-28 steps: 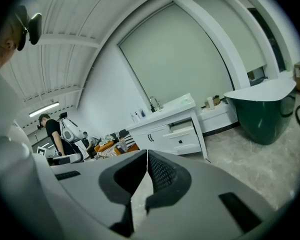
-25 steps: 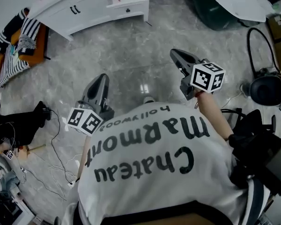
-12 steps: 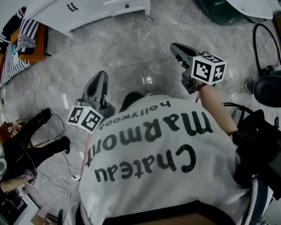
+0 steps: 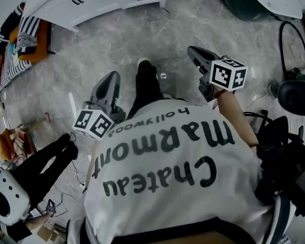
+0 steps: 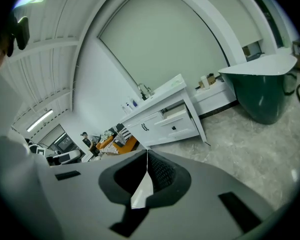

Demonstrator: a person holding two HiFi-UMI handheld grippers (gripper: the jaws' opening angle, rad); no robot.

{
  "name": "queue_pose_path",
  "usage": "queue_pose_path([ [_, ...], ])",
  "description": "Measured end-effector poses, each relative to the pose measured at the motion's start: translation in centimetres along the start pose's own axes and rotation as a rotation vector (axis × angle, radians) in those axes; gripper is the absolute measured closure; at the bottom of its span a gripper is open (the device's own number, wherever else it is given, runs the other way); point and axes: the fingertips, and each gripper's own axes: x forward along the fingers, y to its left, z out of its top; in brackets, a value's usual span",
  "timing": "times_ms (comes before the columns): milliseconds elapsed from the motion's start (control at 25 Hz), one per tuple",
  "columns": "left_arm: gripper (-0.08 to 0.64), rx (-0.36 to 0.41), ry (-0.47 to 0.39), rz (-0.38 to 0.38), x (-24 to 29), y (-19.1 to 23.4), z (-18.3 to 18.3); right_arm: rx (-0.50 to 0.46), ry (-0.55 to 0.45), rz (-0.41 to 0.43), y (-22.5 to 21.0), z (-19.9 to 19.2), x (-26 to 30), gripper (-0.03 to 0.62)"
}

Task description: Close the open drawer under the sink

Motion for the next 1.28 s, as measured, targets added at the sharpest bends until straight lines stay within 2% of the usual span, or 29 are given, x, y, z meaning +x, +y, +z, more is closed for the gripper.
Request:
queue_pose_path([
  [280, 0.552, -0.03, 0.024, -0.058, 5.5, 2.4, 1.7, 0.03, 0.022, -0.075, -2.3, 1.9, 1.5, 0.58],
  [520, 0.552, -0.003, 0.074, -0.128, 10.9, 4.4, 5.8, 0.059, -0.059, -0.142, -3.2, 7.1, 2.7, 0.58],
  [640, 0.552, 0.018, 0.096, -0.161, 13.1, 5.6, 8.0, 0.108, -0.106, -0.151, -3.5, 9.2, 3.7, 0.58],
  [840, 0.552, 0.048, 0.135, -0.212, 15.9, 7.5, 10.3, 0.131, -0.132, -0.172, -3.9, 11.7, 6.7, 0.58],
  [1280, 0.552, 0.092, 0.159, -0.279, 20.2, 13.2, 15.0, 0.107, -0.14, -0.204, -3.3, 16.3, 13.6, 0.58],
])
